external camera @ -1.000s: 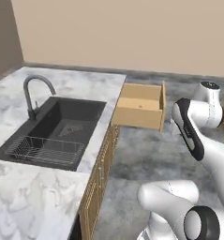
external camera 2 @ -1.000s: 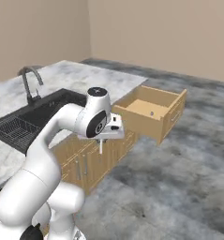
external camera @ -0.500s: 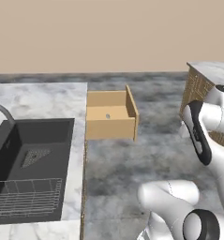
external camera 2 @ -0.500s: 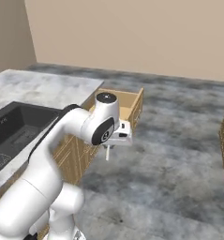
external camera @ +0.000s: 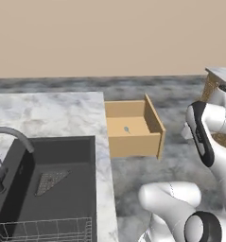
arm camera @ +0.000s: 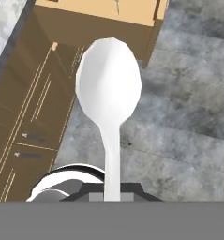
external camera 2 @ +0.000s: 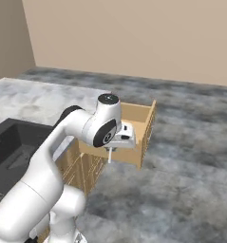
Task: Organize the utensils by type. Pick up the wooden spoons from the counter and place them in the open cabinet. Then pick up the metallic utensils from the counter and place them in the open drawer.
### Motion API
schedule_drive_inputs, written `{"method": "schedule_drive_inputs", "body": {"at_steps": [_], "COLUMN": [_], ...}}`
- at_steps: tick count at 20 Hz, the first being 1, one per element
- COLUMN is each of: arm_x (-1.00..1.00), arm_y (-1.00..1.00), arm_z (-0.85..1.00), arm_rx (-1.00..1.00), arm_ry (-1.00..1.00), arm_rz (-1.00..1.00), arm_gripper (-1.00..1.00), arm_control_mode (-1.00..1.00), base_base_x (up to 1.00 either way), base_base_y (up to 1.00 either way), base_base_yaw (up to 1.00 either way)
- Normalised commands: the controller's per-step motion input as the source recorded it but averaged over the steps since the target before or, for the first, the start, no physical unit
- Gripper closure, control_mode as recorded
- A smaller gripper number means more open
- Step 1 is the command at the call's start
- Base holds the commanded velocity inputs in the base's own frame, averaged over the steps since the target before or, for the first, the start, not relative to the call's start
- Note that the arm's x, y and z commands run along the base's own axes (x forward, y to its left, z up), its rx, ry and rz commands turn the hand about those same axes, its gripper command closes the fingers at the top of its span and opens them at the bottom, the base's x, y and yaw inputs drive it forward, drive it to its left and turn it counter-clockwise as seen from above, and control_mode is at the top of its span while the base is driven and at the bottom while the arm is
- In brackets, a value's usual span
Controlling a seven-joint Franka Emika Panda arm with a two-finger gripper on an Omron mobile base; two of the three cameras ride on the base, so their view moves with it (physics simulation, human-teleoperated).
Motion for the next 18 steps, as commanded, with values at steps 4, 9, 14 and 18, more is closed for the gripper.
{"method": "schedule_drive_inputs", "body": {"at_steps": [4, 9, 14, 18], "arm_x": [0.00, 0.00, 0.00, 0.00], "arm_y": [0.00, 0.00, 0.00, 0.00], "arm_z": [0.00, 0.00, 0.00, 0.00], "arm_rx": [0.00, 0.00, 0.00, 0.00], "arm_ry": [0.00, 0.00, 0.00, 0.00], "arm_rz": [0.00, 0.00, 0.00, 0.00], "arm_gripper": [1.00, 1.00, 1.00, 1.00], "arm_control_mode": [1.00, 1.00, 1.00, 1.00], "base_base_x": [0.89, 0.76, 0.74, 0.69], "base_base_y": [-0.02, -0.11, 0.00, 0.00], "base_base_yaw": [-0.11, -0.18, -0.12, -0.05]}}
